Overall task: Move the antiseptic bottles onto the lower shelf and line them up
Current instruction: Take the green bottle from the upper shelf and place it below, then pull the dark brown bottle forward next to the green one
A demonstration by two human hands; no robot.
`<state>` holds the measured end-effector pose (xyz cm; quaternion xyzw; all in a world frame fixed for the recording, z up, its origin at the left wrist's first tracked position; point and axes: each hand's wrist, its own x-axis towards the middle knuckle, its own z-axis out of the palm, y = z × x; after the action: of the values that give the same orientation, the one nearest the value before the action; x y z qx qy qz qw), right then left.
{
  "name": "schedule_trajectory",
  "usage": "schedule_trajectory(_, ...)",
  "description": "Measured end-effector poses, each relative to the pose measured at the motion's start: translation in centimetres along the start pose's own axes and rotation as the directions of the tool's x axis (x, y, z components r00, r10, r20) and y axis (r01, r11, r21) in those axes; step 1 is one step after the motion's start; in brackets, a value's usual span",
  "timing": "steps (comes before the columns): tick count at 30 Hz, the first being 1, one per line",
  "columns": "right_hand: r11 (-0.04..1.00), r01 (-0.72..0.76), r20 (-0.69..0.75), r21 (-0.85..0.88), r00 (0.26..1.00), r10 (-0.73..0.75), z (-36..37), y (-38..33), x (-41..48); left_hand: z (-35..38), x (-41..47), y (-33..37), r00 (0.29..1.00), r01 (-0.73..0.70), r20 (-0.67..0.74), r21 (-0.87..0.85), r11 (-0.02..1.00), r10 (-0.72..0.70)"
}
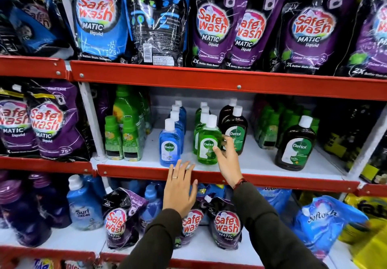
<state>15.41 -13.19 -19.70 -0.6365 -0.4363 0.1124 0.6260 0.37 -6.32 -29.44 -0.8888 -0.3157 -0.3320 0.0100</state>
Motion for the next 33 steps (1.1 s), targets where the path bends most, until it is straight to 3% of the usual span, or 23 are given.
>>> schedule_trajectory(7, 0.998, -0.055, 0.075, -0.025, 0.996, 0.056, 1.8, 1.8, 0.7, -0.1, -0.3, -0.8, 1.0, 0.001, 0.01, -0.021, 1.0, -0.001)
schedule_trajectory(21, 0.999, -0.018, 0.151, -0.033, 0.988, 0.023, 1.3, 2.0, 1.1, -0.5, -0.4, -0.5, 0.999, 0.02, 0.033, -0.022, 1.0, -0.019)
schedule_trajectory(23, 0.999, 0.035, 0.072, -0.018, 0.997, -0.033, 0.5, 2.0, 0.7, -0.5, -0.4, -0.5, 0.999, 0.023, 0.041, -0.019, 1.0, -0.022)
schedule_trajectory(27, 0.986, 0.131, -0.25, -0.105, 0.956, -0.154, -3.5, 2.4, 0.8, -0.3, -0.4, -0.5, 0.999, 0.032, 0.028, -0.03, 0.999, -0.031)
schedule_trajectory(30, 0.962, 0.124, -0.542, -0.243, 0.805, -0.241, -8.6, 2.6, 1.6, 0.0, -0.3, -0.3, 0.999, 0.044, 0.007, -0.037, 0.998, -0.044)
schedule_trajectory(33, 0.962, -0.054, -0.751, -0.268, 0.637, -0.173, -13.9, 3.2, 2.7, 0.2, -0.2, -0.3, 0.998, 0.062, -0.009, -0.07, 0.996, -0.063)
